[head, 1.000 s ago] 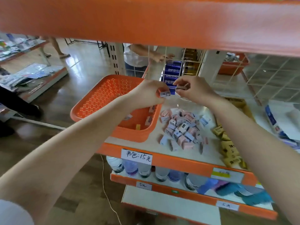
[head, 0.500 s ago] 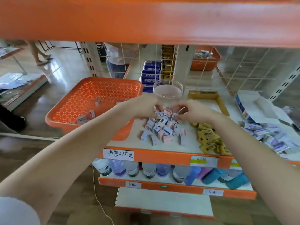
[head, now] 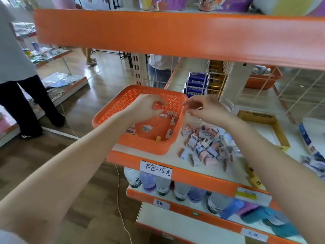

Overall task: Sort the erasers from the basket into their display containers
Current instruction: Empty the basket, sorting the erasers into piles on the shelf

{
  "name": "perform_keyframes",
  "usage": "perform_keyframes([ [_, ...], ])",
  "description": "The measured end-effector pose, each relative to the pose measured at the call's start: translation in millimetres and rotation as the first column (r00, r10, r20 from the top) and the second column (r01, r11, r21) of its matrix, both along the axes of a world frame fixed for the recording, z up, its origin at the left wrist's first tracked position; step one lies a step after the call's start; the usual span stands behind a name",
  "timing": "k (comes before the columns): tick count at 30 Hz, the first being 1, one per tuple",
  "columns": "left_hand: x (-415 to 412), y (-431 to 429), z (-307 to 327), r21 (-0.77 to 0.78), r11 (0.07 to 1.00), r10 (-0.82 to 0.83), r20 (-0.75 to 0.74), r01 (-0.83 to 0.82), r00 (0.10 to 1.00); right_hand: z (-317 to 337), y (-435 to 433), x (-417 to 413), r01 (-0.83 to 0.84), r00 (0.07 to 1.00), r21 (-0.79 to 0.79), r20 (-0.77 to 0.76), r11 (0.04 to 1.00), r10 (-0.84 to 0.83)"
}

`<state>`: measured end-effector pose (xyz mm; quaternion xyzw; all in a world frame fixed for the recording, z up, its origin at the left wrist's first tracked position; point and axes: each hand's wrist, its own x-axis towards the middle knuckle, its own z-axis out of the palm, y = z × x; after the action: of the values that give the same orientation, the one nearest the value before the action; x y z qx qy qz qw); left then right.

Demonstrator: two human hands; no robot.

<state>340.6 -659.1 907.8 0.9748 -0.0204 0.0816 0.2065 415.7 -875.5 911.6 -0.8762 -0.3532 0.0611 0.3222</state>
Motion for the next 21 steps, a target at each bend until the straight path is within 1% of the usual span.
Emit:
perform_keyframes([
  [5,-21.1,49.4,-16.1,-0.010,0.983,0.179,-0.148,-0.182,0.973,-5.3,47.0,2.6,-0.101,0.994,-0.020,0.025,0.995,0.102],
  [8,-28.6,64.6,-24.9,0.085,0.972,0.236,-0.267,-0.221,0.934,-11.5,72.0,9.6,-0.138,0.990,-0.065,0.029,0.988,0.141],
  [10,-28.5,66.9,-27.8,0.147,0.967,0.249,-0.342,-0.210,0.906,-15.2,86.6,17.2,-0.160,0.984,-0.154,0.048,0.975,0.169],
  [14,-19.3,66.1,-31.4,0.208,0.962,0.249,-0.387,-0.179,0.888,-22.3,111.6,36.4,-0.197,0.970,-0.391,0.055,0.899,0.236],
  [18,-10.6,70.6,-38.6,0.189,0.954,0.299,-0.489,-0.234,0.820,-37.6,128.0,53.0,-0.150,0.968,-0.551,0.085,0.821,0.234],
  [21,-6.5,72.6,-44.2,0.178,0.957,0.290,-0.531,-0.230,0.796,-47.5,135.8,53.5,-0.200,0.955,-0.646,0.041,0.737,0.294],
])
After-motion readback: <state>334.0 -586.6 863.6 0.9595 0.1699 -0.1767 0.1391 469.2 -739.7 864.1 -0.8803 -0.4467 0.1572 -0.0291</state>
